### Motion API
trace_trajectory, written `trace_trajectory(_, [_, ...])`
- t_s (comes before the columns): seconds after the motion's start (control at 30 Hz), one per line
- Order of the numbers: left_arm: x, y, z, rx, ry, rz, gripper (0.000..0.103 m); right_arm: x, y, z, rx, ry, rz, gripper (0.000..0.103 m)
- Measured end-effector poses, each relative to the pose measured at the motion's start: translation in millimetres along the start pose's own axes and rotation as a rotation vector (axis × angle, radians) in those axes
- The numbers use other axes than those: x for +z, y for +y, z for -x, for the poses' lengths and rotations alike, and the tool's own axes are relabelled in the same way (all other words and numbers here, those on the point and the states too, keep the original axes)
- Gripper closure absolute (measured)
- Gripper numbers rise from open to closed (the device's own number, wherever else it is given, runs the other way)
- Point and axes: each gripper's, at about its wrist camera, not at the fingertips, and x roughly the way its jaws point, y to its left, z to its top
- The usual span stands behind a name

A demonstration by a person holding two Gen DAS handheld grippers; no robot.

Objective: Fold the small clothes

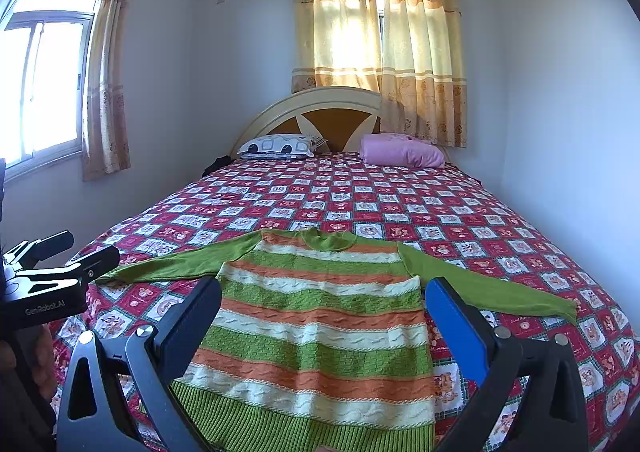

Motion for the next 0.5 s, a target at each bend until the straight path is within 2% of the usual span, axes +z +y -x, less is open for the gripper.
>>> trace_trajectory(0.5, [-3.0,1.1,-1.6,0.002,0.004,0.005,0.000,-2.3,3.2,-1.0,0.005,0.005,0.001,0.001])
